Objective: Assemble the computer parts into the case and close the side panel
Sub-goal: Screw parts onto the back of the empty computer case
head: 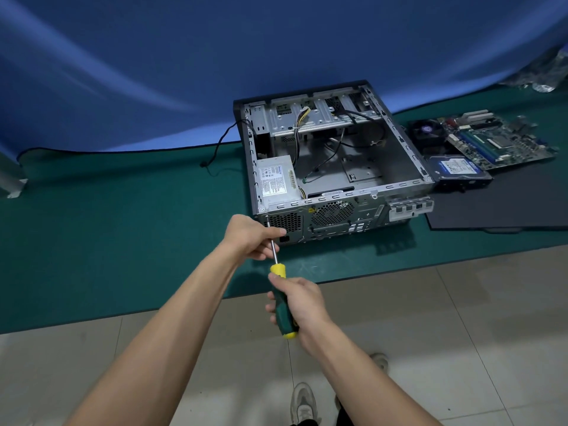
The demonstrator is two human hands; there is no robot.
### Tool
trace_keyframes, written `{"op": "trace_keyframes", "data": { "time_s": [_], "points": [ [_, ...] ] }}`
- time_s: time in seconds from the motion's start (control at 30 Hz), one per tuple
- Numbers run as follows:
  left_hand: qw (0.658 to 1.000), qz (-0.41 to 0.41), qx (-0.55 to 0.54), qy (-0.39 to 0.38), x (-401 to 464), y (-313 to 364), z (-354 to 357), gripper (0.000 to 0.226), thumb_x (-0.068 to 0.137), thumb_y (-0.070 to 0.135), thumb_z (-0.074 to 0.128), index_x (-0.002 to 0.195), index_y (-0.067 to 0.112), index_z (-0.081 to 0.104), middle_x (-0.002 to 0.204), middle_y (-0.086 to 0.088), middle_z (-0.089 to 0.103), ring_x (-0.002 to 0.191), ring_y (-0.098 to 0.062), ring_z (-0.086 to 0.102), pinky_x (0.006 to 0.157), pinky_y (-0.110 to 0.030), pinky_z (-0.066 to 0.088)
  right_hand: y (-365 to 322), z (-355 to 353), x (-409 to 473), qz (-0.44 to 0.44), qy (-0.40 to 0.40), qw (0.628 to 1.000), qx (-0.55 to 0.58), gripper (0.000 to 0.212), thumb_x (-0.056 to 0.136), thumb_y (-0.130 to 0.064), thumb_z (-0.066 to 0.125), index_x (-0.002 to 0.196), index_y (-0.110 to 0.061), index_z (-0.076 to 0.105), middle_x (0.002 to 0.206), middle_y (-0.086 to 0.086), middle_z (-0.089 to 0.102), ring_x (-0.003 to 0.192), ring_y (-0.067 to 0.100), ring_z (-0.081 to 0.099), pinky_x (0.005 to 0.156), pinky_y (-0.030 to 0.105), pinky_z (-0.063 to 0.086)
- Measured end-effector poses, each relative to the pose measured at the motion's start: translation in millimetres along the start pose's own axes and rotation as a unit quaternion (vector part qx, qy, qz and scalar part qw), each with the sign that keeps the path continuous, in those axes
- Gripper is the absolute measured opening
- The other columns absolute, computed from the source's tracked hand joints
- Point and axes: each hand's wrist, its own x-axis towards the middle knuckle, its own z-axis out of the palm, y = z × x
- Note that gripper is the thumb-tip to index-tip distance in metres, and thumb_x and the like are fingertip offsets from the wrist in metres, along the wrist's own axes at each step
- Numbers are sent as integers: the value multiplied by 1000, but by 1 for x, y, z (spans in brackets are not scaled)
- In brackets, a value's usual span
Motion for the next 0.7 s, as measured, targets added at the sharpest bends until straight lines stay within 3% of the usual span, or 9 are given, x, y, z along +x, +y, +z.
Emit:
{"op": "trace_keyframes", "data": {
  "time_s": [0.07, 0.17, 0.27, 0.33, 0.43, 0.5, 0.6, 0.7],
  "points": [
    [998, -15, -34, -55, -1, -3, -3, 24, 89, 24, 64, 77, 3, 63, 60, -7, 69, 47, -13, 64, 46, -21, 52, -1, -1, 0, 14, -25, 999, 41, 20, 92, -24, 62, 83, -7, 56, 62, 6, 63, 45, 15, 58, 42, 21, 43],
    [978, -62, -84, -179, -2, -2, -17, 23, 99, 16, 45, 96, 1, 62, 84, -12, 73, 69, -19, 71, 59, -27, 58, -4, -7, -2, 57, -87, 989, 108, 35, 98, -35, 48, 86, -5, 63, 63, 5, 67, 47, 14, 59, 44, 20, 45],
    [986, -57, -58, -145, -3, 0, -19, 17, 93, 14, 56, 91, -1, 64, 76, -11, 73, 59, -16, 70, 51, -22, 56, -3, -9, -4, 65, -111, 989, 79, 45, 98, -45, 43, 94, -5, 65, 68, 6, 69, 48, 16, 59, 45, 21, 45],
    [995, -48, -32, -85, -3, 1, -14, 17, 85, 16, 68, 82, -1, 65, 64, -9, 71, 48, -13, 66, 43, -19, 52, -3, -6, -5, 47, -101, 993, 32, 40, 93, -46, 53, 97, -8, 62, 70, 5, 68, 51, 17, 59, 46, 23, 45],
    [1000, -20, 5, -17, -2, -2, -8, 25, 77, 21, 77, 66, 5, 62, 55, -7, 65, 40, -11, 59, 39, -18, 47, -2, -2, -2, -8, -47, 999, -1, 22, 87, -26, 67, 90, -9, 53, 70, 5, 63, 48, 15, 57, 43, 23, 45],
    [999, -24, 0, -43, -3, -2, -8, 24, 85, 23, 70, 71, 5, 61, 63, -10, 64, 44, -12, 61, 42, -21, 50, -1, 0, 0, -24, -31, 999, 13, 18, 89, -19, 66, 87, -7, 52, 68, 6, 61, 47, 15, 57, 42, 23, 45],
    [989, -49, -49, -134, -7, 2, -14, 19, 97, 14, 49, 92, 1, 62, 81, -14, 70, 63, -19, 70, 54, -26, 57, 0, -2, 1, 5, -74, 993, 91, 18, 94, -20, 57, 88, -4, 59, 65, 5, 64, 50, 15, 59, 45, 24, 46],
    [990, -43, -59, -120, -7, 3, -15, 15, 95, 8, 53, 90, -2, 63, 74, -12, 72, 60, -18, 70, 52, -23, 57, 1, -6, -1, 42, -106, 987, 114, 29, 98, -30, 50, 92, -5, 64, 69, 4, 68, 54, 16, 61, 47, 23, 46]
  ]
}}
